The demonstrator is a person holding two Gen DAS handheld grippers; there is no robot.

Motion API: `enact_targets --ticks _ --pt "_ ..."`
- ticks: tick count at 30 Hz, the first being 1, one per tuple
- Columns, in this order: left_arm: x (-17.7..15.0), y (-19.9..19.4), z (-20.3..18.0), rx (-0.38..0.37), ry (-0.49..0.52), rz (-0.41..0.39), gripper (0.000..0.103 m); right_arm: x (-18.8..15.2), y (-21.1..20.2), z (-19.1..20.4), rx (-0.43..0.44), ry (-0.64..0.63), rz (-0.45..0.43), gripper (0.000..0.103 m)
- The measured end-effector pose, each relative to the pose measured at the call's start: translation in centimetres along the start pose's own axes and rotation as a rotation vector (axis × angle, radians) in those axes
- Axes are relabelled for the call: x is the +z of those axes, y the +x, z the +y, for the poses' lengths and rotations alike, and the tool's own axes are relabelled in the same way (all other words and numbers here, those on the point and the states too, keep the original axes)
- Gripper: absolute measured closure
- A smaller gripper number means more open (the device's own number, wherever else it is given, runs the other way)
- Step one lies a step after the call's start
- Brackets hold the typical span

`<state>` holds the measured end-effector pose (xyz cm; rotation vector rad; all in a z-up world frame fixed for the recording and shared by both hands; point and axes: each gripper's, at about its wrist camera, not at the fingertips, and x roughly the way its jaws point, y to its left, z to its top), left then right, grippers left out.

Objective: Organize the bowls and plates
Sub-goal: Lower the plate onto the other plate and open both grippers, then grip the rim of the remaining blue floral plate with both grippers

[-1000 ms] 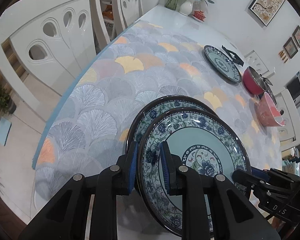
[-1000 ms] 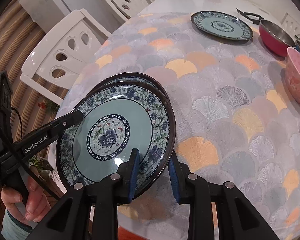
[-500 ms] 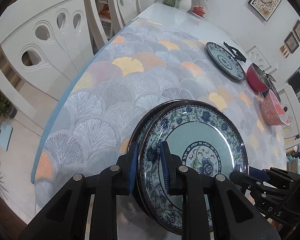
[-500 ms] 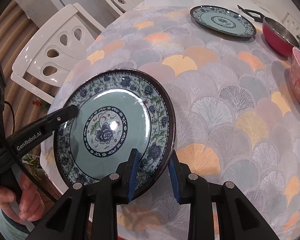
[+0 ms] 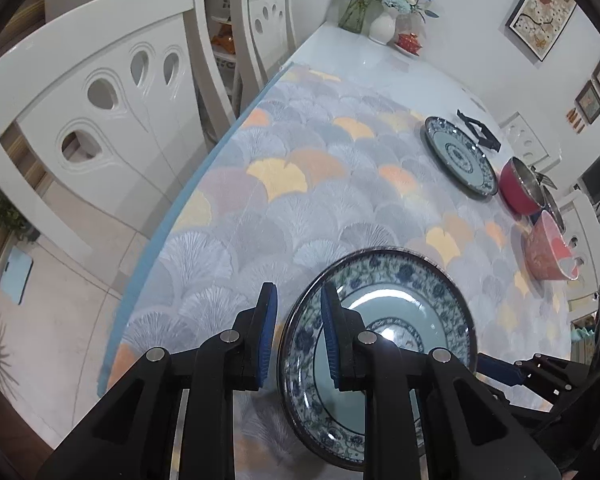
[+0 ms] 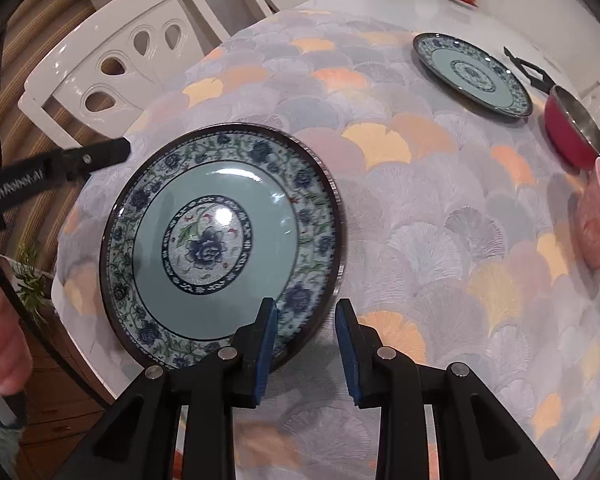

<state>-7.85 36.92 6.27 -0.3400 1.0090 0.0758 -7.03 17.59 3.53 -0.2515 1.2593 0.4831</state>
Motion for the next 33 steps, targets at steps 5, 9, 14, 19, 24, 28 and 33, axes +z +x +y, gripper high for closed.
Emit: enact_targets --ticks 5,9,14,19,24,28,33 --pt "2.0 -0.9 -1.6 -0.033 0.052 -0.022 0.084 1.1 -1.8 -1.9 0.024 0.059 -0.02 0.074" --pt "4.7 -1.9 -4.0 -0.094 0.115 -0.056 0.083 3.3 -4.3 -4.4 0.052 0.146 -0.078 0.072" --pt "8.9 -2.8 -7.2 -0.162 0.187 -0.097 0.077 6.0 -7.3 -7.4 0.075 0.266 -0.175 0.057" --pt "13.3 -2.9 -9.9 -0.21 0.253 -0.134 0.066 8.3 -9.1 -9.5 0.062 0.358 -0.257 0.052" --pt "16.7 -2.1 -12.1 -0.249 0.299 -0.151 0.041 9.8 -10.2 -11.6 0.04 0.437 -0.309 0.05" --pt "19.0 -0.8 -14.0 -0.294 0.339 -0.158 0.033 10.9 -10.0 -13.7 0.017 0.508 -0.33 0.047" --pt "21.5 3.9 -15.8 -0.338 0.366 -0.099 0.033 11.8 -7.9 -16.5 -0.016 0.62 -0.303 0.047"
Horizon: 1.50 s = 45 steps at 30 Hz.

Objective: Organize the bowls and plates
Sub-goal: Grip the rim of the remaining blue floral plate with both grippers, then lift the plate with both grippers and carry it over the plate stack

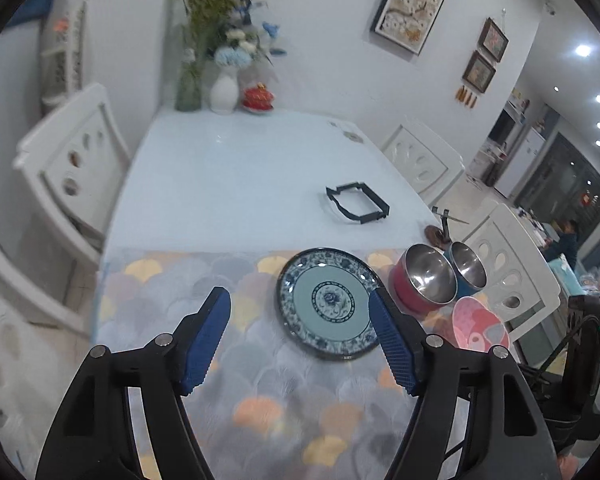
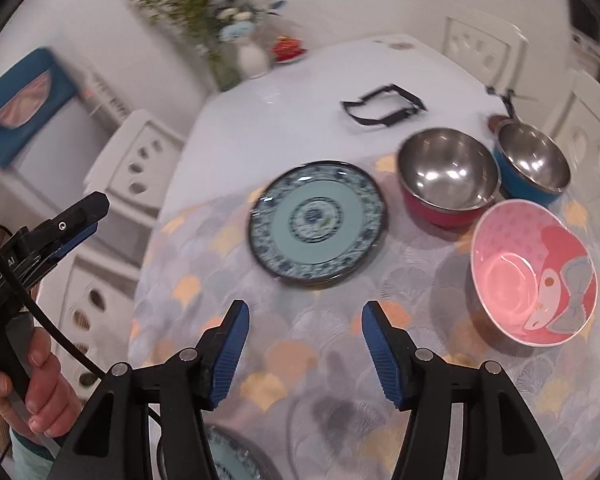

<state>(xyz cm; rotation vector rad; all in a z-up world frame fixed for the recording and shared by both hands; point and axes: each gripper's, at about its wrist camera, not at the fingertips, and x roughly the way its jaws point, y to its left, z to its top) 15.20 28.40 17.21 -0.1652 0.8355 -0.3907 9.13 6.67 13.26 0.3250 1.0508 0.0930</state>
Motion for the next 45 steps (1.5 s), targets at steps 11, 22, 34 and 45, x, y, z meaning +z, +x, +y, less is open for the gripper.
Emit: enact_targets --ticks 11,22,34,45 --pt "-0.2 12.8 2.8 -0.095 -0.009 0.223 0.036 2.4 7.7 -3.8 -0.093 0.203 0.088 0.047" --pt "-0.6 19.1 4.3 -0.15 -0.02 0.311 0.042 3.9 11.8 -3.9 -0.186 0.195 0.103 0.047" --pt "0.0 21.2 4.4 -0.198 0.004 0.31 0.067 4.1 13.9 -4.5 -0.25 0.16 0.115 0.058" --pt "-0.5 21.1 4.2 -0.218 0.0 0.307 0.074 4.8 14.7 -3.4 -0.233 0.116 0.103 0.072"
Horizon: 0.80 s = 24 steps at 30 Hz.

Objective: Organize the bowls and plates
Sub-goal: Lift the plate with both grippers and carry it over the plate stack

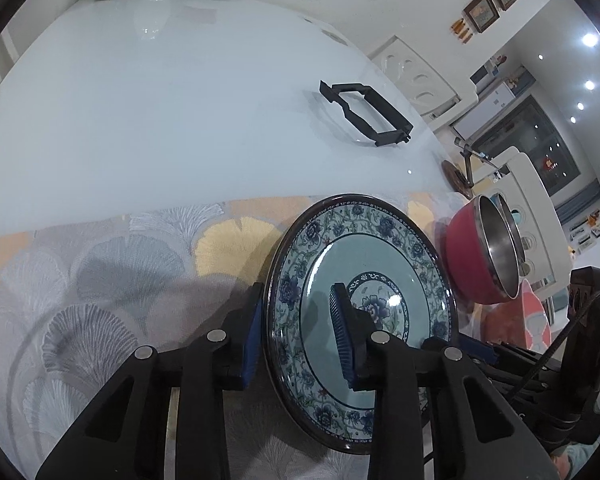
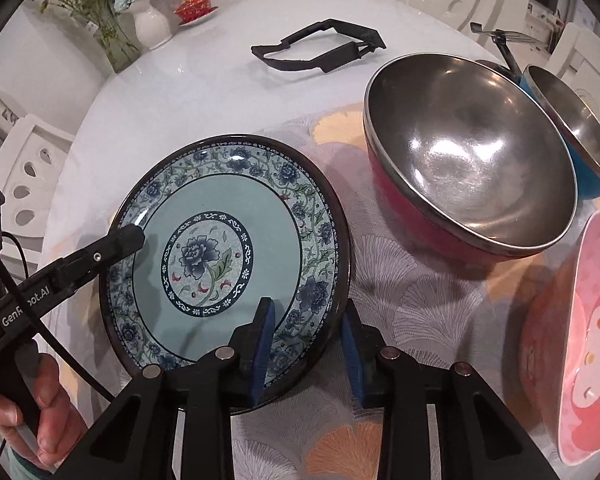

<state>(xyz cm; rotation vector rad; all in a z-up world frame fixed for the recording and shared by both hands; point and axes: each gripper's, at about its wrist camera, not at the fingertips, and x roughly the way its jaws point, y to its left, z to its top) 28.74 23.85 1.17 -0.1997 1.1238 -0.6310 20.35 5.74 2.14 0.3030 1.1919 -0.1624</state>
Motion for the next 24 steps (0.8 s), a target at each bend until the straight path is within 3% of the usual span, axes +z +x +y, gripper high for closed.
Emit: enact_targets --ticks 8,12,16,24 --pt "-2.7 -2.3 -0.5 0.049 0.047 0.001 0.074 -1.5 -0.7 0.4 0.058 -0.052 0.047 0.072" --pt "-5.4 -4.3 0.3 0.061 0.015 0.008 0.074 -3.4 -2.3 1.5 0.097 -0.131 0.054 0.072" --pt "-8.0 -6.9 0.3 0.12 0.011 -0.01 0.074 -5.7 -4.3 2.8 0.187 -0.217 0.073 0.072" --pt "-11.9 -12.9 -0.6 0.175 -0.034 -0.088 0.074 -9.3 -9.9 5.5 0.258 -0.37 -0.015 0.072"
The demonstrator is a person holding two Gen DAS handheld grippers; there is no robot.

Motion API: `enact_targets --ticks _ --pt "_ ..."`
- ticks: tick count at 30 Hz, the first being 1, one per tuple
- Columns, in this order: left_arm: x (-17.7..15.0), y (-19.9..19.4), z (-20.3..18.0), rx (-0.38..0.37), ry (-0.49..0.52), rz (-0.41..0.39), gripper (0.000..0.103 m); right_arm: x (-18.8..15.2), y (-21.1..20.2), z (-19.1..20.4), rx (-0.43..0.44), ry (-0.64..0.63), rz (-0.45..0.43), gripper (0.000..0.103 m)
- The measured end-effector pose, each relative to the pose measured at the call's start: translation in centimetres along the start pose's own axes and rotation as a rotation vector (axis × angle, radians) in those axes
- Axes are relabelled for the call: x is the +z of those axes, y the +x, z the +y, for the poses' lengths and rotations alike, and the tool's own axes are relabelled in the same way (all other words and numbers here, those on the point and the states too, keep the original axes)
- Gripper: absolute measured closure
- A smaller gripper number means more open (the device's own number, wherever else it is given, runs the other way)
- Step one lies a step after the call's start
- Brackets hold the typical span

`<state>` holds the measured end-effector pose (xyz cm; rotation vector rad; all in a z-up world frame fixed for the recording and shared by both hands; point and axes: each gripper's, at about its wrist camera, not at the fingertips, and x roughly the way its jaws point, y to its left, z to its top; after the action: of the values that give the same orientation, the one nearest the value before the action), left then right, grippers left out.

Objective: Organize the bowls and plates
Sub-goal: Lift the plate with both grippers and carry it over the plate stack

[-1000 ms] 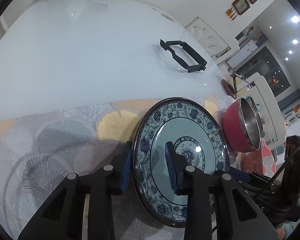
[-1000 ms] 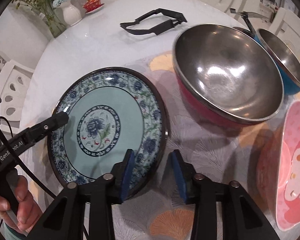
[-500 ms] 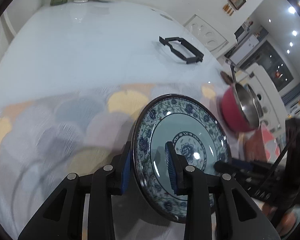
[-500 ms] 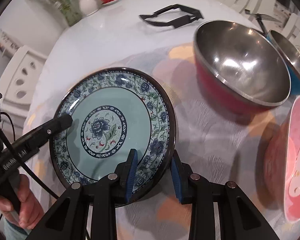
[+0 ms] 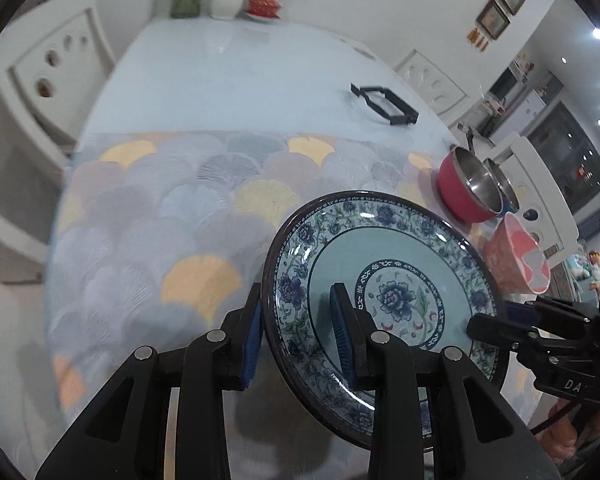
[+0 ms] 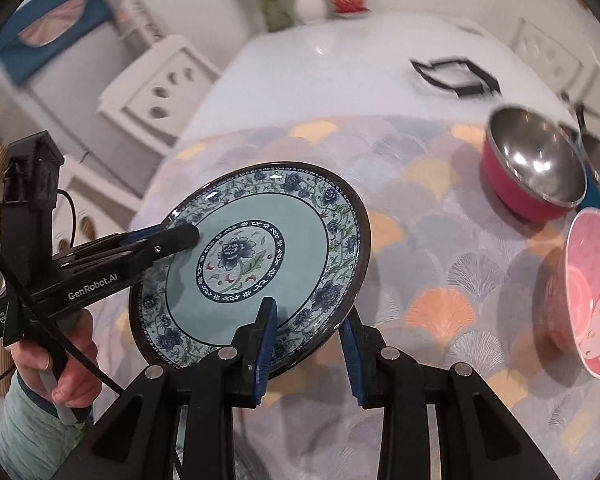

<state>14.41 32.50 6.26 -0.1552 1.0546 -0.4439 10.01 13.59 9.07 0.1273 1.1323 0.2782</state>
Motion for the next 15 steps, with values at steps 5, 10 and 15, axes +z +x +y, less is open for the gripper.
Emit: enact_targets --ticks 5,10,15 --pt "-1.8 -4.2 -0.4 0.016 -0.044 -0.072 0.074 -1.2 -3.3 2.2 0.041 -0.066 -0.053 0.071" --pt "-4.1 -7.7 -1.7 0.06 -0.06 -0.139 0.074 -3.6 -5.5 4.4 0.042 -0.111 -0.089 0.071" --pt "-6.1 -9.8 -2.6 0.079 -0.085 -0.165 0.075 -6.1 -7.1 5.2 0.053 -0.145 -0.092 0.07"
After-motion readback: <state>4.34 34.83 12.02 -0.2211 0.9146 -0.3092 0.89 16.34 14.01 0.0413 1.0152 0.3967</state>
